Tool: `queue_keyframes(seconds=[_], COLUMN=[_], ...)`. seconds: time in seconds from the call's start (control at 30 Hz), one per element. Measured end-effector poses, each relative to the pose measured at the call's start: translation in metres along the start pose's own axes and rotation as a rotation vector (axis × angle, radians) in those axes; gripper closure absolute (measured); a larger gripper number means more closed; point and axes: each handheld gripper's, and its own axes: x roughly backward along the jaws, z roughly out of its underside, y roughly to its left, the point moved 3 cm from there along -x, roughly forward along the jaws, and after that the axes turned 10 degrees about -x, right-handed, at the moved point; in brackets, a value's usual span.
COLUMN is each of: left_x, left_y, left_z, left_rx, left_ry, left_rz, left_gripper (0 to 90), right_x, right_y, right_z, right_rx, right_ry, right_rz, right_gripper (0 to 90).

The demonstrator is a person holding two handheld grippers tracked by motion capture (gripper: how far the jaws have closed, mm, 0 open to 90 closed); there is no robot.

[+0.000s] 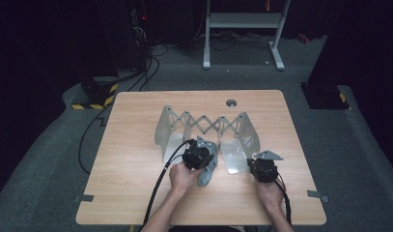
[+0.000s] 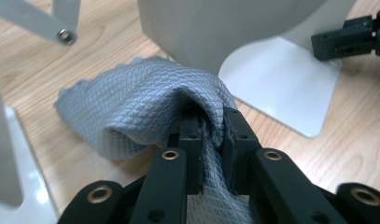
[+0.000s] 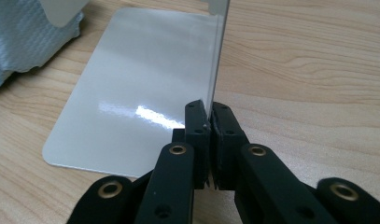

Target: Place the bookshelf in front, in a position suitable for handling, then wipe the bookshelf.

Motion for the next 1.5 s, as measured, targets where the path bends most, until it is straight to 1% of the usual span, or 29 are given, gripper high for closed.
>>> queue_keyframes(seconds=[0.1,0.23,0.3,0.43,0.5,0.57,0.67,0.73,0.77,0.83,0.87,0.93,1.0,1.17,1.27,1.3,1.4,1.5], left_x=[0.004,0.007,0.007,0.005,0.002,0.001,0.002,0.003,0.004,0.006,0.008,0.013,0.017,0.03,0.036,0.038,0.043,0.049], left_y=[0.001,0.002,0.002,0.002,0.002,0.003,0.001,0.0,0.0,-0.001,-0.001,-0.001,-0.001,0.001,0.003,0.004,0.006,0.011], left_z=[0.006,0.011,0.011,0.012,0.012,0.011,0.01,0.01,0.01,0.009,0.008,0.007,0.005,0.001,0.002,0.003,0.006,0.009], left_rx=[0.0,-0.023,-0.03,-0.04,-0.029,-0.025,-0.03,-0.024,-0.02,-0.021,-0.023,-0.027,-0.023,-0.016,-0.006,-0.008,0.002,0.026], left_ry=[0.003,0.025,0.025,0.026,0.022,0.024,0.029,0.034,0.034,0.027,0.016,0.0,-0.014,-0.045,-0.048,-0.047,-0.054,-0.07], left_rz=[-0.003,0.004,0.011,0.02,0.025,0.029,0.007,0.009,0.011,0.021,0.025,0.018,0.02,0.008,0.009,0.006,0.0,-0.008], left_gripper=[79.6,79.5,79.5,78.8,77.2,72.8,57.6,48.4,46.3,43.2,43.0,41.4,40.1,37.7,36.7,36.5,36.2,36.3], right_x=[0.0,-0.001,-0.001,-0.001,-0.001,-0.001,-0.001,-0.001,-0.001,-0.001,-0.001,-0.001,-0.001,-0.001,-0.001,-0.002,-0.002,-0.002], right_y=[0.0,0.0,0.0,0.0,0.001,0.001,0.001,0.001,0.001,0.0,0.0,0.0,0.0,-0.001,0.0,0.0,0.0,0.0], right_z=[0.0,-0.001,-0.001,-0.001,-0.001,-0.001,-0.001,-0.001,-0.001,-0.001,-0.001,-0.001,-0.001,-0.001,-0.001,-0.001,-0.002,-0.002], right_rx=[0.0,-0.004,-0.003,-0.002,-0.003,-0.001,-0.001,-0.004,-0.003,-0.001,-0.002,-0.008,-0.008,-0.005,-0.004,-0.005,-0.004,-0.003], right_ry=[0.0,-0.001,-0.001,-0.002,-0.002,-0.002,-0.002,-0.002,-0.002,-0.003,-0.003,-0.002,-0.001,-0.002,-0.001,-0.001,-0.001,0.0], right_rz=[0.0,-0.001,0.001,0.006,0.008,0.009,0.009,0.009,0.009,0.007,0.007,0.003,0.002,0.0,0.0,0.0,-0.001,-0.001], right_gripper=[87.3,87.4,87.4,87.4,87.4,87.4,87.4,87.4,87.4,87.4,87.4,87.3,87.3,87.3,87.1,87.1,87.1,87.0])
